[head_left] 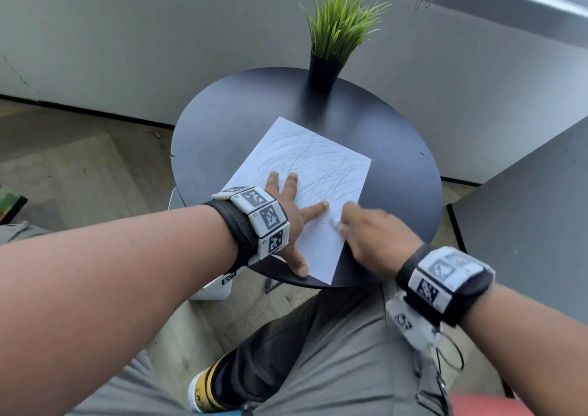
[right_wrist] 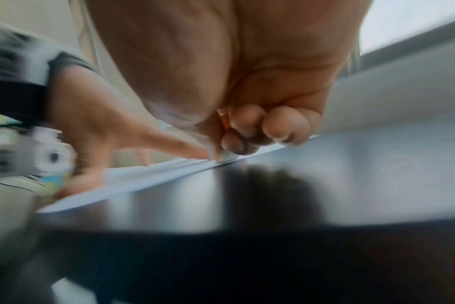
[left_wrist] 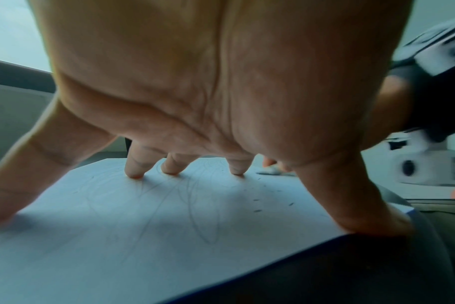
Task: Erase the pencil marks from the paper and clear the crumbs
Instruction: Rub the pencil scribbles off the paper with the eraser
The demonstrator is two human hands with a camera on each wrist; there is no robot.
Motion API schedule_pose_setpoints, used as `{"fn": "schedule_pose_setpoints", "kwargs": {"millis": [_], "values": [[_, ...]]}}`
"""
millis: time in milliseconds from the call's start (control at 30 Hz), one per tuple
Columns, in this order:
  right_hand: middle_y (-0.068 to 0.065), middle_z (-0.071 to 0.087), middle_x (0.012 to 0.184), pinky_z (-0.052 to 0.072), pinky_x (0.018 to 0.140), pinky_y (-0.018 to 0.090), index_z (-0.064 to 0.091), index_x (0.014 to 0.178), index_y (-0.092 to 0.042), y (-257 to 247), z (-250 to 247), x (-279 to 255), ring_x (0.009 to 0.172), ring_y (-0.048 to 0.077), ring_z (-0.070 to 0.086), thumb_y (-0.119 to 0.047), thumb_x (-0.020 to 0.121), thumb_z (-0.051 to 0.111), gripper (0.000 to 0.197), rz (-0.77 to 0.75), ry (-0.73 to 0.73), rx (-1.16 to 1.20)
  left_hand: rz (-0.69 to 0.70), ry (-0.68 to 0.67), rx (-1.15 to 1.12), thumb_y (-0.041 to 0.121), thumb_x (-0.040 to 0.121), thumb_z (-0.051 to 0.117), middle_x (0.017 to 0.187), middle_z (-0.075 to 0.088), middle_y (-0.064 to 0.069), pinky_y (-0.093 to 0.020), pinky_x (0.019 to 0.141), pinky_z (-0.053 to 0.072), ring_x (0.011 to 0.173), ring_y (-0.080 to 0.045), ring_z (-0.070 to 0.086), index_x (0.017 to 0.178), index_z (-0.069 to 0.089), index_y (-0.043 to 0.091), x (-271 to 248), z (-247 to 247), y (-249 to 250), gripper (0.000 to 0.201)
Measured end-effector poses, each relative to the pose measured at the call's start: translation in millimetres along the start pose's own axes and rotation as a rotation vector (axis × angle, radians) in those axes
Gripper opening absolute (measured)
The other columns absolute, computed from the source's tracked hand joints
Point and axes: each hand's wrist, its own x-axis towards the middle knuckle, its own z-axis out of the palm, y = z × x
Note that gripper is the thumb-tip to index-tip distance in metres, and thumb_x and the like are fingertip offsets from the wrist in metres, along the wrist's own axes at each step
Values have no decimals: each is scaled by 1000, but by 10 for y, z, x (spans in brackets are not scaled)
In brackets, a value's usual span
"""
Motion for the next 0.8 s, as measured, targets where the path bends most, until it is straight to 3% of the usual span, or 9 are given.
{"fn": "schedule_pose_setpoints", "kwargs": {"millis": [100, 233, 367, 533, 700, 800], "values": [[16, 61, 94, 47, 71, 44, 28, 89, -19, 65, -55, 90, 77, 39, 53, -37, 101, 33, 23, 36, 46, -25, -9, -9, 5, 80, 59, 73, 159, -33, -12, -75, 105, 22, 144, -48, -26, 145, -20, 58, -14, -8, 10, 130], [7, 58, 93, 43, 68, 40, 17, 88, -27, -165, 64, -180, 86, 37, 59, -40, 102, 29, 23, -136, -126, -86, -2, -8, 22, 79, 61, 72, 158, -34, -14, -74, 106, 22, 144, -48, -27, 147, -21, 56, -14, 6, 40, 129], [15, 62, 96, 47, 69, 43, 25, 88, -20, 114, -113, 151, 73, 38, 52, -40, 102, 30, 24, 26, 5, -90, -6, -11, 19, 81, 60, 71, 159, -33, -12, -74, 106, 22, 144, -47, -27, 145, -22, 57, -11, 9, 5, 128], [4, 54, 86, 47, 68, 42, 22, 90, -24, -151, 41, -122, 78, 35, 55, -36, 102, 33, 20, -172, -116, -107, -6, -14, 24, 80, 62, 71, 159, -33, -12, -70, 109, 22, 144, -47, -27, 146, -22, 56, -36, -4, 10, 128], [17, 62, 98, 47, 72, 44, 29, 90, -18, 297, -139, 222, 81, 39, 56, -42, 101, 30, 26, 32, 1, -105, -11, -5, 16, 81, 61, 70, 160, -31, -11, -72, 108, 22, 145, -47, -25, 145, -21, 58, -54, -22, 9, 126], [15, 61, 96, 48, 77, 48, 32, 92, -18, 376, -145, 289, 82, 38, 54, -42, 100, 32, 25, 42, -9, -95, -9, -10, 38, 89, 61, 61, 162, -22, -9, -70, 106, 25, 148, -45, -14, 146, -16, 61, -113, -33, -1, 117]]}}
